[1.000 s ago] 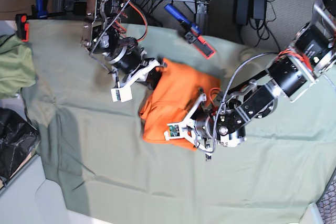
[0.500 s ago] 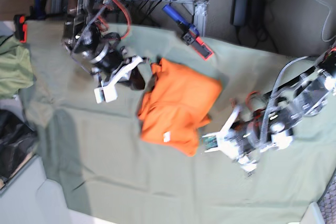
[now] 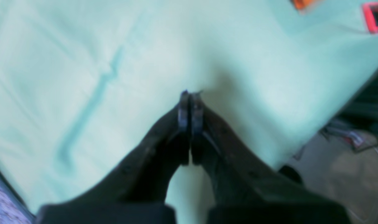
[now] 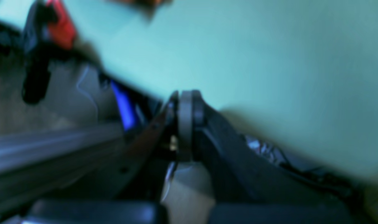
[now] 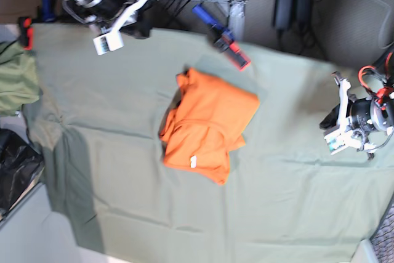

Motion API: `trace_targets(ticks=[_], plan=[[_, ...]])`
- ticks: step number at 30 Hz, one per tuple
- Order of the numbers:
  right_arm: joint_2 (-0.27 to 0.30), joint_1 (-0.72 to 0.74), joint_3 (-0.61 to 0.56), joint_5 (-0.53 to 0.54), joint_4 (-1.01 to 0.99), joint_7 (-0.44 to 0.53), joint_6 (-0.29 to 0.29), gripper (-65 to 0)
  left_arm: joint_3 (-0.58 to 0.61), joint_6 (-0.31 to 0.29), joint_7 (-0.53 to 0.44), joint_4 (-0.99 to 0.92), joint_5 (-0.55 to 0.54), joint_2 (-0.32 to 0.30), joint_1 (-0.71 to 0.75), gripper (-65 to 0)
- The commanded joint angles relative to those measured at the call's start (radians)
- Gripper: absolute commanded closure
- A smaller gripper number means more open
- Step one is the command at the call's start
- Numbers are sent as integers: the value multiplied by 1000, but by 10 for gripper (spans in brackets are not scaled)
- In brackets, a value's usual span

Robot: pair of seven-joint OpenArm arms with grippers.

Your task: Fold the T-shirt properly

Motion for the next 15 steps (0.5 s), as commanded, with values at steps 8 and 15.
trace_targets(ticks=[8,15], plan=[[39,-228,24,-3,-67,21,120,0,-165,-14,-8,-13,-6,-2,415,0],[39,-225,24,-7,-325,24,108,0,-168,-10,-64,-330,50,139,539,0]])
